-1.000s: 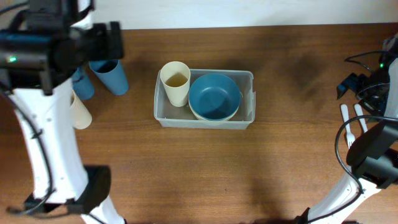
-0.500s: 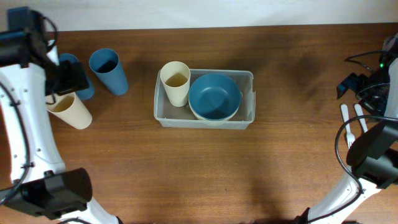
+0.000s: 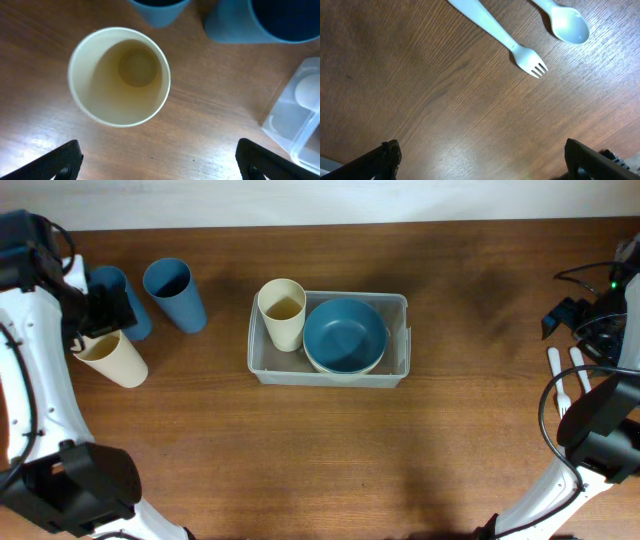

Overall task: Pack container
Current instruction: 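Lower the left gripper onto the front cream cup's rim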

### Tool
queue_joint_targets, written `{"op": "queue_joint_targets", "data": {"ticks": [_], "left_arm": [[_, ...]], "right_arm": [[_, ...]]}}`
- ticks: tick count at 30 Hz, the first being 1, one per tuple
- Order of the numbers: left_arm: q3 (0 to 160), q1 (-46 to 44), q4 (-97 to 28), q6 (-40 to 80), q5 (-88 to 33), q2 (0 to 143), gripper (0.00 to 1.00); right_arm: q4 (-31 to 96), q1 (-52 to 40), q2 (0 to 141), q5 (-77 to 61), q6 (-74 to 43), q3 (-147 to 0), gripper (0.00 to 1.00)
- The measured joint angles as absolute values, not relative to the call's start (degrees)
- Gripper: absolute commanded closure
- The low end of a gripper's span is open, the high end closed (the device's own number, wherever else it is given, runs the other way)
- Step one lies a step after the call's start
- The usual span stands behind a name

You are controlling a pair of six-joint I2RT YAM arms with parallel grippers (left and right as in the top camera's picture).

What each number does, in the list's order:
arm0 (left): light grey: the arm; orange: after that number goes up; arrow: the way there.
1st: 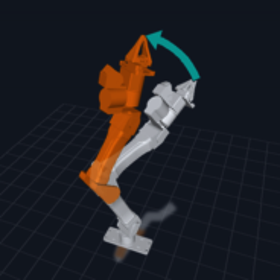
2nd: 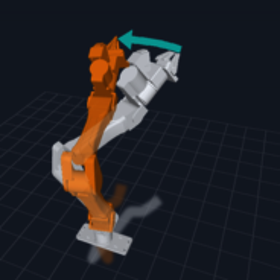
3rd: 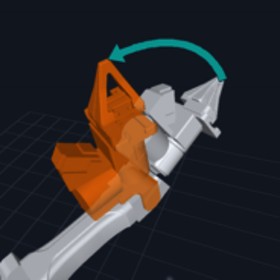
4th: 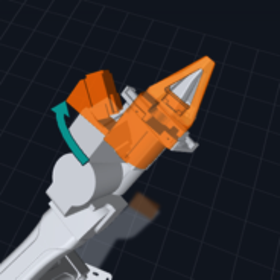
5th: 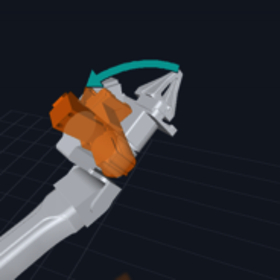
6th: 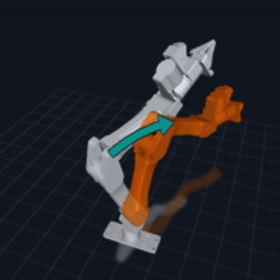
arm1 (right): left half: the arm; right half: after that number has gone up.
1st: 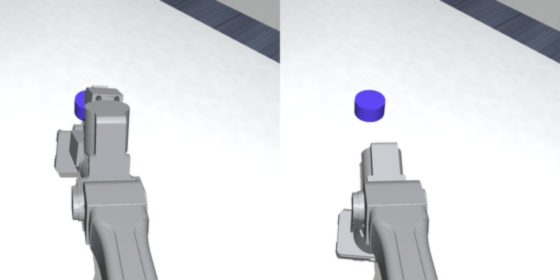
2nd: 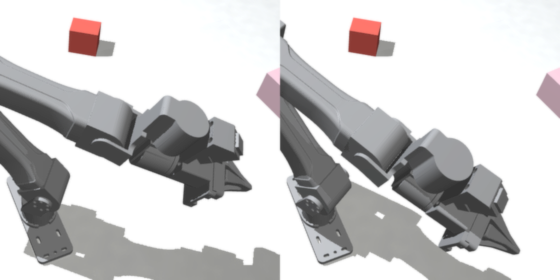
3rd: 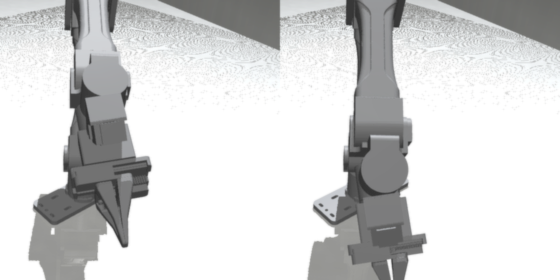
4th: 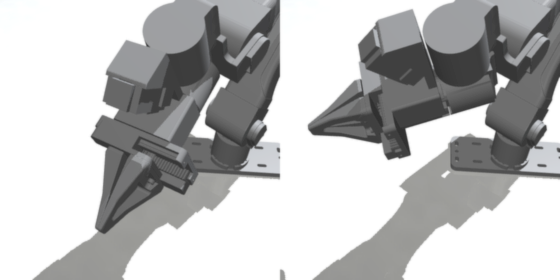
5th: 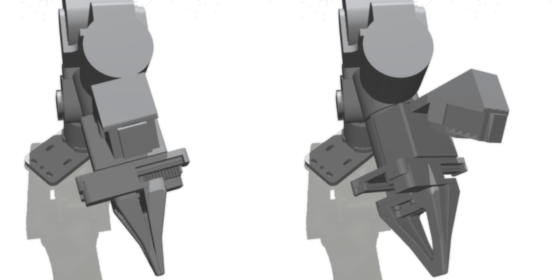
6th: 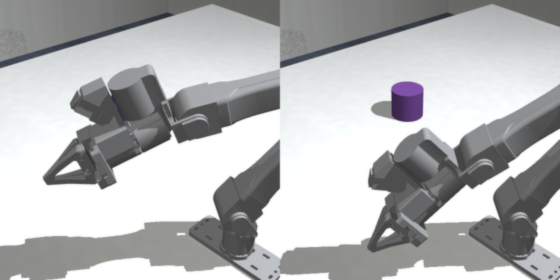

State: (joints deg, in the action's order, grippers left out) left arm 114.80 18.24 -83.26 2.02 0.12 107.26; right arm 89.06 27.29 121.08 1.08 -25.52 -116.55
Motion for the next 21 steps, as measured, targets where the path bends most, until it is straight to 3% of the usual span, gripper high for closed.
{"op": "queue_joint_targets", "data": {"ticks": [21], "left_arm": [[109.23, 17.58, -76.07, -1.58, -0.25, 110.61, 0.0]], "right_arm": [[89.08, 27.29, 121.08, 1.08, -25.52, -116.55, 0.01]]}}
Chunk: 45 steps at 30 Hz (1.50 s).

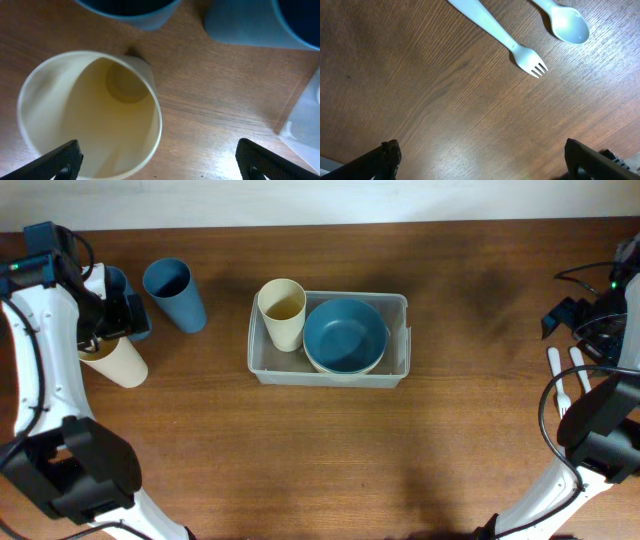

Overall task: Pack container
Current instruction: 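Lower the left gripper onto the front cream cup's rim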

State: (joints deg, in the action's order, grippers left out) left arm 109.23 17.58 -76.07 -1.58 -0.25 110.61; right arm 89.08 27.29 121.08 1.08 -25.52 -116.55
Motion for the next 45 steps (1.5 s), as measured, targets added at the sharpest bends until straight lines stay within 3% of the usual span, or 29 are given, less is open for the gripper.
{"op": "queue_joint_targets", "data": {"ticks": [13, 19, 45], "left_arm": [[109.16, 17.58, -73.63, -2.2, -0.25, 116.42, 0.0], [109.16, 17.58, -73.08, -2.48, -0.23, 117.34, 0.19], [109.14, 17.58, -72.34, -2.81, -0.21, 119.72, 0.17]], "right_arm": [[89.06, 27.29, 121.08, 1.08, -25.54, -116.55, 0.01], [89.06, 27.29, 121.08, 1.08, -25.56, -116.55, 0.01], [89.06, 27.29, 121.08, 1.08, -25.54, -116.55, 0.01]]}}
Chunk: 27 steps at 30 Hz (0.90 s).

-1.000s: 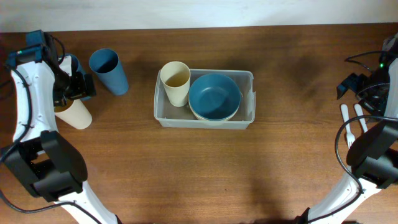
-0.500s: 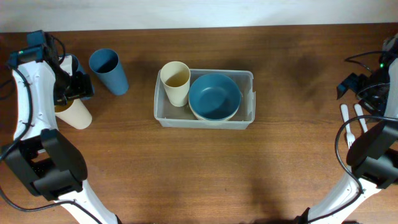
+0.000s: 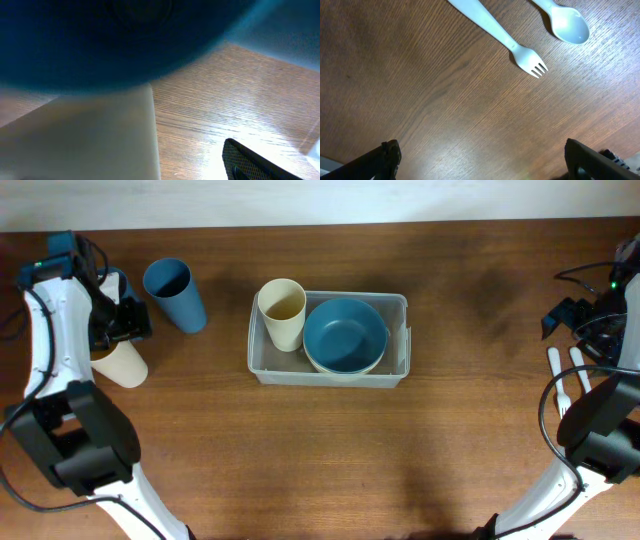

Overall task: Pack container
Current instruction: 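Lower the left gripper onto the front cream cup's rim, then grip the cream cup and lift it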

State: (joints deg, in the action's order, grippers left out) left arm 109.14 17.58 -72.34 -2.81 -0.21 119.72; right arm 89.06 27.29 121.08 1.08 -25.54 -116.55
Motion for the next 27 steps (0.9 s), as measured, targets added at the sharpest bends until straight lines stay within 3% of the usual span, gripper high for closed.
{"op": "queue_joint_targets", "data": {"ticks": [17, 22, 27], "left_arm": [[109.03, 17.58, -71.94, -2.81, -0.21, 121.64, 0.18], [109.47, 17.58, -72.88, -2.87, -0.21, 121.64, 0.31], [110.93, 17.58, -74.35, -3.03, -0.21, 121.64, 0.34]], "right_arm": [[89.06, 27.29, 121.08, 1.08, -25.54, -116.55, 0.01], [89.06, 27.29, 121.08, 1.08, -25.54, -116.55, 0.01], [89.06, 27.29, 121.08, 1.08, -25.52, -116.55, 0.01]]}}
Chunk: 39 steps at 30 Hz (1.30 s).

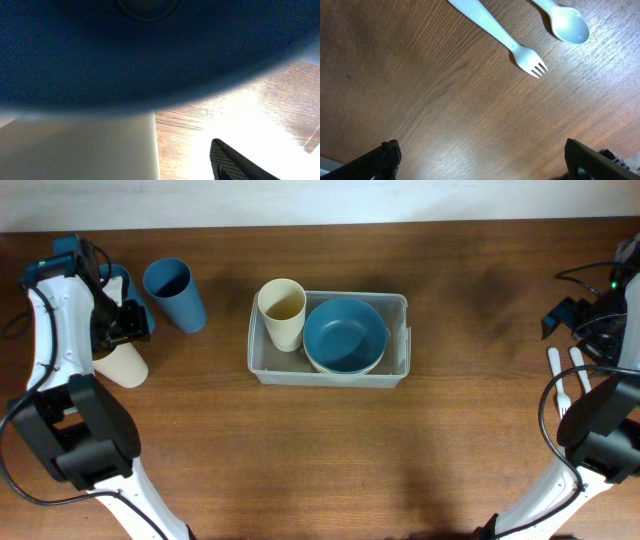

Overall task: Pack container
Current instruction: 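Grip the cream cup and lift it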

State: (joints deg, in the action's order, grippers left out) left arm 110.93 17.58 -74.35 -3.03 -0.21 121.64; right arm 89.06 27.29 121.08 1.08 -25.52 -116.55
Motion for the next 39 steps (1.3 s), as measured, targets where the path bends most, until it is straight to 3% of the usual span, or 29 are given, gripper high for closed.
{"op": "queue_joint_targets", "data": {"ticks": [2, 6, 17, 19, 31, 39], "left_arm": [[111.53, 17.58, -74.87, -3.03, -0.19, 121.64, 0.34], [112.75, 17.58, -75.81, -3.16, -0.19, 121.64, 0.47], [113.14, 17.58, -75.99, -3.2, -0.21, 121.64, 0.86], [113.14, 17.58, -76.03, -3.2, -0.21, 121.64, 0.98], [113.23, 17.58, -77.62, -3.05, -0.08, 121.64, 0.98], [119.35, 17.58, -86.72, -1.69, -0.23, 121.69, 0.98]], "right_arm": [[89.08, 27.29, 121.08, 1.08, -25.52, -116.55, 0.01], [89.08, 27.31, 121.08, 1.08, -25.52, -116.55, 0.01], [89.06, 27.29, 121.08, 1.08, -25.52, -116.55, 0.01], [89.06, 27.29, 121.08, 1.08, -25.54, -116.55, 0.01], [89.08, 27.29, 121.08, 1.08, -25.52, -116.55, 0.01], [89.08, 27.29, 121.08, 1.08, -25.52, -116.55, 0.01]]}}
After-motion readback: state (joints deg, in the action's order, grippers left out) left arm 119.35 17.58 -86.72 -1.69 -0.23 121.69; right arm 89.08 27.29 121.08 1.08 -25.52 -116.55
